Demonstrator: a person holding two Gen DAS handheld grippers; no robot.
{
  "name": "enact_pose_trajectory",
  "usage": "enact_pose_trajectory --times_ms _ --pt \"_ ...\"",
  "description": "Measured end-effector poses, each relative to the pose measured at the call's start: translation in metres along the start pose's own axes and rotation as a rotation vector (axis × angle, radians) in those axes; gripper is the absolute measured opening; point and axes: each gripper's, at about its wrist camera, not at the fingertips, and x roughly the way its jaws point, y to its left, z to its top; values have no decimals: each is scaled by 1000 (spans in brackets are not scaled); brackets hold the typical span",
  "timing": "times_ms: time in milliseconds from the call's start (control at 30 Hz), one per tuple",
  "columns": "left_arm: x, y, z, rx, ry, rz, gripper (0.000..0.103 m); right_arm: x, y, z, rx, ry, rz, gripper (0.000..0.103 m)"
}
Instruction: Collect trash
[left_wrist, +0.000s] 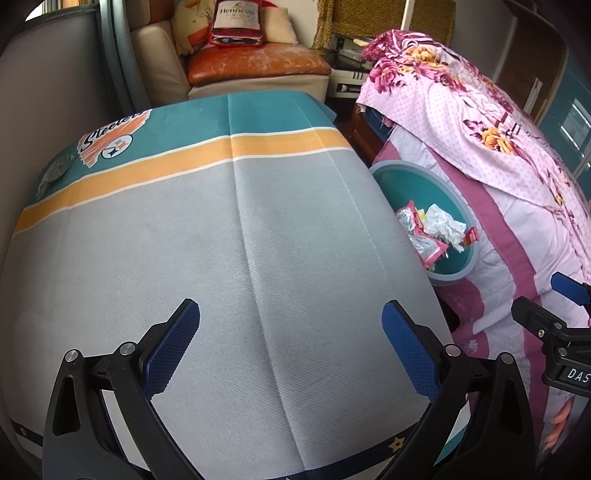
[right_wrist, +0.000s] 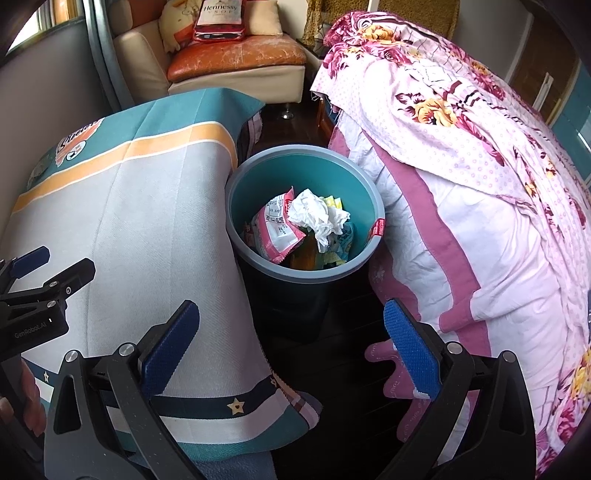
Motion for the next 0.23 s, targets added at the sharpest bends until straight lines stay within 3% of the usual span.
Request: enact_pose_trajectory --times_ms 233 --pt "6 4 -1 -24 17 0 99 2 5 2 -5 5 2 96"
